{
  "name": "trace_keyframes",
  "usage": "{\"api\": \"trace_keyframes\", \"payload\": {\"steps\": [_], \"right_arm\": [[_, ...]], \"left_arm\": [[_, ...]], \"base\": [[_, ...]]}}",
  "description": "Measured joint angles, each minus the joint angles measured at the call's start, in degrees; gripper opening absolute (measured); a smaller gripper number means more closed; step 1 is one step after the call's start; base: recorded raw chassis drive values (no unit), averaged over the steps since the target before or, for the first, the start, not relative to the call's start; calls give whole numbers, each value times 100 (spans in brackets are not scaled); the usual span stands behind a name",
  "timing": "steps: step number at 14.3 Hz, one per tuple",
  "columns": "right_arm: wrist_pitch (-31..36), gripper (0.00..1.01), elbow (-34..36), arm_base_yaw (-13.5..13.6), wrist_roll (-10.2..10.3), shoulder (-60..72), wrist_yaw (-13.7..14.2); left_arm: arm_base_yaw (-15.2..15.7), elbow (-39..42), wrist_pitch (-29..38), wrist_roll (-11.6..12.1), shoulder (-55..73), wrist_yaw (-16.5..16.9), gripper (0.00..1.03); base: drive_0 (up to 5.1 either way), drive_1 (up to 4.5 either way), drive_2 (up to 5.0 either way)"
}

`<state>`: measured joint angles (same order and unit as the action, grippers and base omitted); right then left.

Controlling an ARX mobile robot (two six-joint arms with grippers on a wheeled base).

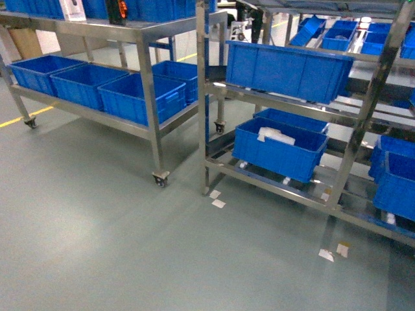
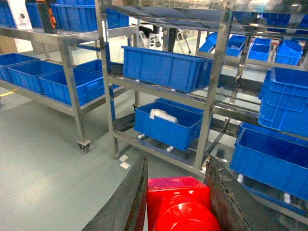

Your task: Pick red block from blue box to shelf

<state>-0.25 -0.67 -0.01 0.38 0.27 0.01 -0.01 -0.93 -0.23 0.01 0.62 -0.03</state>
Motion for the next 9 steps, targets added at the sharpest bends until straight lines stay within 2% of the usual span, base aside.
{"api": "trace_keyframes", "payload": {"steps": [9], "right_arm": [[0, 28, 0, 0, 0, 0, 0]], "left_arm": [[0, 0, 0, 0, 0, 0, 98]], "base": [[-147, -147, -147]]}}
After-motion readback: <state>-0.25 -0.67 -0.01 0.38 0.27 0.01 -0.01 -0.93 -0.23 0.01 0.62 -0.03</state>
